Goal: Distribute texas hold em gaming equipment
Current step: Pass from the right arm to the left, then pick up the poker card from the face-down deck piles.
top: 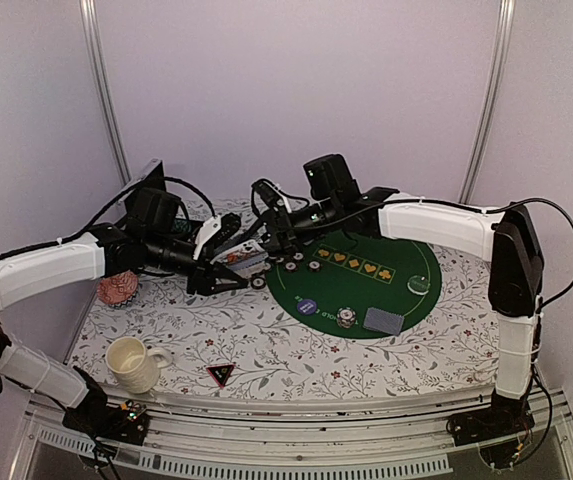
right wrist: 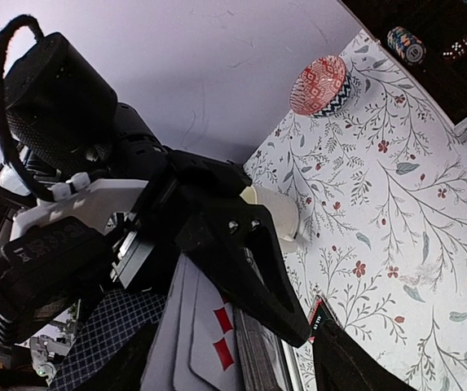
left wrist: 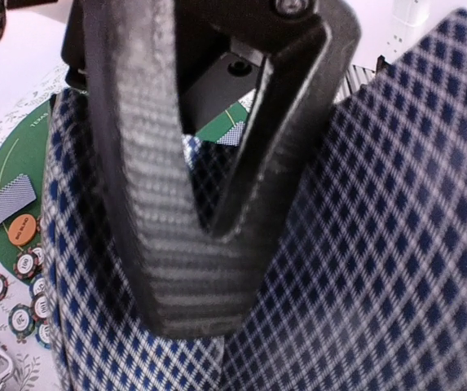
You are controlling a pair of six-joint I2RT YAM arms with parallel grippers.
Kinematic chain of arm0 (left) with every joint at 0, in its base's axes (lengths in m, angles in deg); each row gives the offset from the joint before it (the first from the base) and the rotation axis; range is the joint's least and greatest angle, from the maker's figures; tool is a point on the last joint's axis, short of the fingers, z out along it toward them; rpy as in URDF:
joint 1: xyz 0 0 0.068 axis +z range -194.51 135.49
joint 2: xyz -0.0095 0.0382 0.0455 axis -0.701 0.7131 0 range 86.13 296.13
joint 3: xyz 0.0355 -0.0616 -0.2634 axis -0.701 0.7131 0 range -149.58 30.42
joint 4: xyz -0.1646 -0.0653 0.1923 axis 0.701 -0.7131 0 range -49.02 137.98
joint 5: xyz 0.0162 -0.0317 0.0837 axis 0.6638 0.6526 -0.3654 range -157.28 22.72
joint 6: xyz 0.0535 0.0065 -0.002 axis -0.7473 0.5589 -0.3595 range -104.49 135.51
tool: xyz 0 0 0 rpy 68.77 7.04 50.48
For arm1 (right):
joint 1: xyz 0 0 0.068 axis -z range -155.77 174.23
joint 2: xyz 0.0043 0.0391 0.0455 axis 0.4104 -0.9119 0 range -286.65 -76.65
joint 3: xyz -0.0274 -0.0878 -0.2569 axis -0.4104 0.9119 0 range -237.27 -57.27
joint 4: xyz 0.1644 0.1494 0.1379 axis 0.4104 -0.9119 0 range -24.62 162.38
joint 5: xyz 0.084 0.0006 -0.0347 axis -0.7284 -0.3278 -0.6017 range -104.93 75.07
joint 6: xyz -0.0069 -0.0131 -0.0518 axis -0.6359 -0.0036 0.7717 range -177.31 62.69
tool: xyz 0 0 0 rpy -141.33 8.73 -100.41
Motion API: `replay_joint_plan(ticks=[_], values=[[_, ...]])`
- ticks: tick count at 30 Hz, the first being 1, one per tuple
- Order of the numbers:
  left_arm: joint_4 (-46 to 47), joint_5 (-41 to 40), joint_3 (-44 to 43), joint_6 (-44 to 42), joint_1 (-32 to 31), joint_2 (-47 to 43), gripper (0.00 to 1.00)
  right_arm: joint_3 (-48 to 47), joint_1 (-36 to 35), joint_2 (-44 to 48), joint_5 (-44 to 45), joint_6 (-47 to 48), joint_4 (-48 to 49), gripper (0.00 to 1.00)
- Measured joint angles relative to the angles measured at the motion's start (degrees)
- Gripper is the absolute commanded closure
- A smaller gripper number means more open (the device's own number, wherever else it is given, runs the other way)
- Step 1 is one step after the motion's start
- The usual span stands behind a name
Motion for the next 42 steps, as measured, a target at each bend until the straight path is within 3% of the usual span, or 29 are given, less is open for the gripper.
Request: replay_joint_plan(ticks=[33,42], values=[[0.0,-1.3,0.0,0.0,0.0,0.0,0.83,0.2,2.6,6.0,4.5,8.3,1.6,0.29],[0.1,-1.4,0.0,0.0,0.0,0.0,0.83,3.9,3.9,13.5,8.0,19.0,1.6,0.3]])
